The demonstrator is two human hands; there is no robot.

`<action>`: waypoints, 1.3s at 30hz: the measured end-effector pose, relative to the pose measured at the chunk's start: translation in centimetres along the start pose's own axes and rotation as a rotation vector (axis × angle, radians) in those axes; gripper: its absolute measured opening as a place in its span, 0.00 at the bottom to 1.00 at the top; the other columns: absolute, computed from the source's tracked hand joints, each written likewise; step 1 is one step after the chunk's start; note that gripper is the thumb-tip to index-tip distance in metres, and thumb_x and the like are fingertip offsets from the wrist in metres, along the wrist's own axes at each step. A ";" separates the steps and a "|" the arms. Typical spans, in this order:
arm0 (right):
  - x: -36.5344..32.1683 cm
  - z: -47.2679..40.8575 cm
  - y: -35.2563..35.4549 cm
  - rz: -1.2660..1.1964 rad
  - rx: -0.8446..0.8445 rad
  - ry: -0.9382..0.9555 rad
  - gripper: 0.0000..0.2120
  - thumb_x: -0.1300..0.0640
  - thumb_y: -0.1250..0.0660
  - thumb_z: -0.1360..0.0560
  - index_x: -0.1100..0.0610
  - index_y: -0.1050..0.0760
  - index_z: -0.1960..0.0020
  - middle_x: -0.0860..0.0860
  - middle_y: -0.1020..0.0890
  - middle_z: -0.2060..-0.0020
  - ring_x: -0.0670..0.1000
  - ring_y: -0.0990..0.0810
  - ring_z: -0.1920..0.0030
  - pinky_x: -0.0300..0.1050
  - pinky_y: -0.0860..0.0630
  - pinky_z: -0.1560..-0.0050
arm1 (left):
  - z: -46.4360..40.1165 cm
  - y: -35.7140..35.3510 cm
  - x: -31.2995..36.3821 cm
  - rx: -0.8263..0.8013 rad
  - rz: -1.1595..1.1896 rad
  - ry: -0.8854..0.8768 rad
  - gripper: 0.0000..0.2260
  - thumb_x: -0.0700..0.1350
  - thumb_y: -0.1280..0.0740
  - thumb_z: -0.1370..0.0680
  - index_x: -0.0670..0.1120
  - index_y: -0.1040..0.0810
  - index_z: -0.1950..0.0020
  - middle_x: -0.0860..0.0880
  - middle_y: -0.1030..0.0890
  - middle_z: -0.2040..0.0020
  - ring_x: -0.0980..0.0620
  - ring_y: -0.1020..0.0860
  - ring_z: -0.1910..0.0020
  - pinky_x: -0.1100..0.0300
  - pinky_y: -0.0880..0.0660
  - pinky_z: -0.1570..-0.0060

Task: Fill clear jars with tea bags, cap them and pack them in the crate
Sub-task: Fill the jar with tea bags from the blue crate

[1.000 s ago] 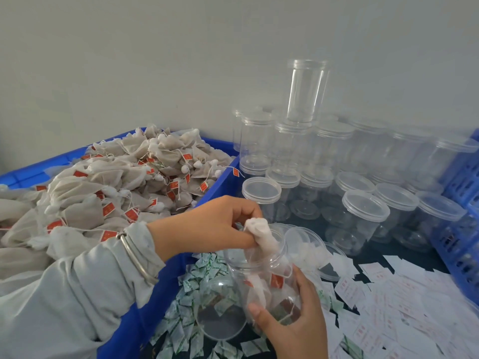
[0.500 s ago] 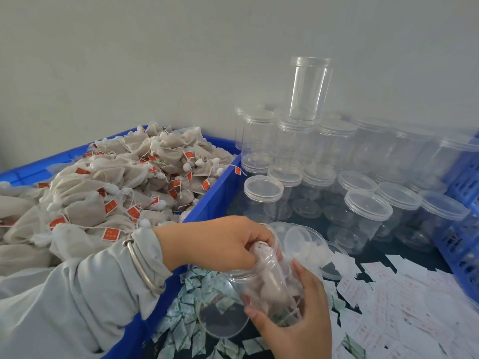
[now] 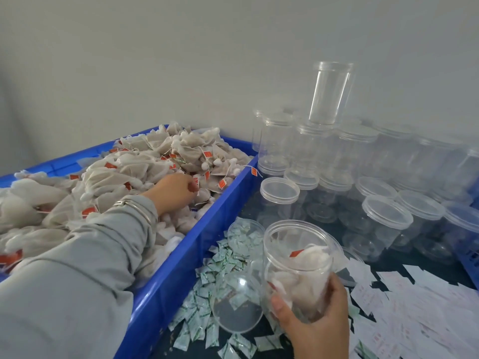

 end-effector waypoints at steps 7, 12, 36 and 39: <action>-1.6 0.0 0.0 0.113 0.015 0.223 0.37 0.49 0.16 0.49 0.51 0.26 0.43 0.44 0.21 0.48 0.53 0.21 0.47 0.42 0.25 0.53 | -0.2 -3.4 -1.5 -0.167 -0.342 0.096 0.16 0.41 0.41 0.22 0.43 0.30 0.34 0.44 0.24 0.37 0.46 0.25 0.42 0.57 0.28 0.48; -1.6 0.2 -0.4 0.036 -0.085 0.173 0.44 0.39 0.22 0.49 0.51 0.27 0.36 0.46 0.19 0.46 0.44 0.19 0.49 0.34 0.21 0.57 | -0.7 -3.1 -1.7 -0.162 -0.358 0.194 0.06 0.41 0.40 0.22 0.44 0.24 0.50 0.47 0.21 0.52 0.49 0.25 0.56 0.59 0.30 0.57; 0.4 -0.2 -1.0 0.093 -0.217 -0.018 0.47 0.43 0.20 0.53 0.50 0.28 0.36 0.46 0.22 0.44 0.46 0.22 0.44 0.44 0.20 0.50 | 8.2 1.7 13.1 -0.554 1.337 -0.360 0.05 0.42 0.29 0.33 0.49 0.15 0.59 0.49 0.19 0.63 0.56 0.22 0.66 0.66 0.23 0.66; 0.2 -0.2 -1.1 0.165 -0.204 -0.004 0.48 0.41 0.22 0.54 0.48 0.30 0.35 0.45 0.24 0.43 0.44 0.24 0.42 0.38 0.25 0.43 | 9.4 0.3 14.1 -0.646 1.217 -0.439 0.08 0.40 0.31 0.28 0.50 0.15 0.57 0.50 0.19 0.64 0.57 0.23 0.69 0.67 0.26 0.70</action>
Point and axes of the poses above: each hand's wrist, its own z-axis away from the middle knuckle, its own y-axis out of the back of the hand, x = y × z, the point moved 8 cm from there along -z, towards the middle knuckle
